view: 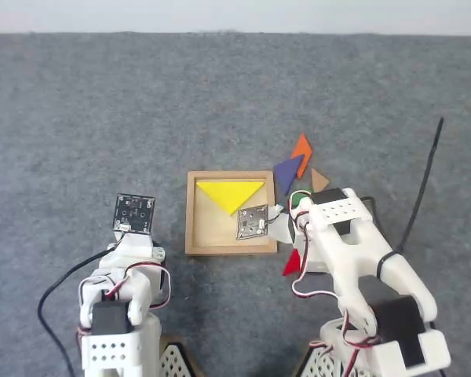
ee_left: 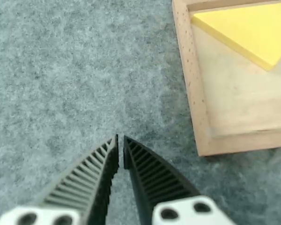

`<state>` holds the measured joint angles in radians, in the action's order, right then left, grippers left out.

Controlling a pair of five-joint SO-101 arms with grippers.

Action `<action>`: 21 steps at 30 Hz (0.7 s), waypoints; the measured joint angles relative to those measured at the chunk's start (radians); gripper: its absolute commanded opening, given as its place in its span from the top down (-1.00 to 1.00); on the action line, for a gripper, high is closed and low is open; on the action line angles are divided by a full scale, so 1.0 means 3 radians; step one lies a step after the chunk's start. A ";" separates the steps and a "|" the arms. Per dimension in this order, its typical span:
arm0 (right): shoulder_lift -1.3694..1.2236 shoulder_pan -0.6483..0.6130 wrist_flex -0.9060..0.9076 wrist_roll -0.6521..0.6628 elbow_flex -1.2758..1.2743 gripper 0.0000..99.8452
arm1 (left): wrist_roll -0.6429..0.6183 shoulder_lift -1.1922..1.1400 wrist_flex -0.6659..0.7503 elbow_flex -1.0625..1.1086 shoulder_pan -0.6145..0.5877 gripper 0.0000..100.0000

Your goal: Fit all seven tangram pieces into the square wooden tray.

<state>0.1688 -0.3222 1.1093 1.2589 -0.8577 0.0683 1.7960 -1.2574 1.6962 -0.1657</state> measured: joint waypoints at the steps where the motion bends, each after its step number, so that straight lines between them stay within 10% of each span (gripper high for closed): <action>1: 0.0000 0.0000 0.0005 0.0015 0.0000 0.25 | 0.0000 0.0000 0.0000 0.0000 0.0000 0.96; 15: -0.0005 -0.0205 0.0000 0.0113 0.0051 0.17 | 0.0000 0.0000 0.0000 0.0000 0.0000 0.96; 21: -0.0005 -0.0292 -0.0010 0.0113 -0.0005 0.47 | 0.0000 0.0000 0.0000 0.0000 0.0005 0.96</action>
<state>0.1672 -0.4097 1.1063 1.2927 -0.8592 0.0683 1.7960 -1.2574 1.6962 -0.1642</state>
